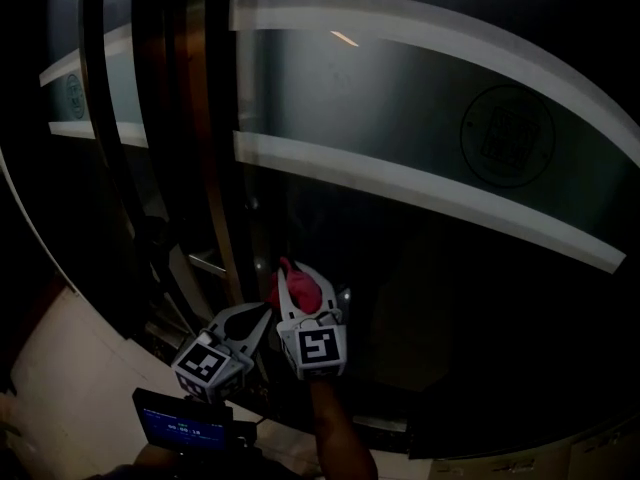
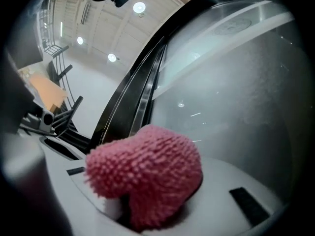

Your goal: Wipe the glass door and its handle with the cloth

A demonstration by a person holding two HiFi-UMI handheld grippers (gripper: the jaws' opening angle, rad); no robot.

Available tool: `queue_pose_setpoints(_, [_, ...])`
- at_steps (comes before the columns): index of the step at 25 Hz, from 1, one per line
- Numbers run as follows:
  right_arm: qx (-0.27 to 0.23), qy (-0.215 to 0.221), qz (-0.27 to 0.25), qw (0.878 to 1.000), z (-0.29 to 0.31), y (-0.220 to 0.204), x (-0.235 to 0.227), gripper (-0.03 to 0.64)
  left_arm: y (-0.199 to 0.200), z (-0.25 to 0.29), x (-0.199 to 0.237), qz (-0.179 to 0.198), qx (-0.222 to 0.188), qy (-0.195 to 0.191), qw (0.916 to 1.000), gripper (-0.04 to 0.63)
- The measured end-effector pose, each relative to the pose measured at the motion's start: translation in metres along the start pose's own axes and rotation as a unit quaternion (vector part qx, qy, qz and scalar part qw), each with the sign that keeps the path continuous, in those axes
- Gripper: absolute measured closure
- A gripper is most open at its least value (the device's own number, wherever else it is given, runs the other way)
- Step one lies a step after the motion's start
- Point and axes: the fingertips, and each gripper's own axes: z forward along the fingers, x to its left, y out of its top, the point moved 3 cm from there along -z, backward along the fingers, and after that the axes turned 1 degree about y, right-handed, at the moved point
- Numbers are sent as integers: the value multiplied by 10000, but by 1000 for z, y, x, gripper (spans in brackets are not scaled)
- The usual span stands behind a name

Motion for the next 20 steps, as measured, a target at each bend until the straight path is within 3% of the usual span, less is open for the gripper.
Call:
queue_pose_setpoints(5, [68, 39, 7, 10000, 12, -15, 13, 557, 0, -3, 11, 43, -2, -23, 10000, 595])
queue_pose_setpoints(10, [110, -446, 3, 9989, -29, -12, -27, 557, -9, 23, -15, 92, 1, -426, 9991, 594])
queue_pose_setpoints(20, [321, -1613, -412, 9855, -188, 0, -156, 558, 2, 103, -143, 63, -199, -1324, 9910, 594])
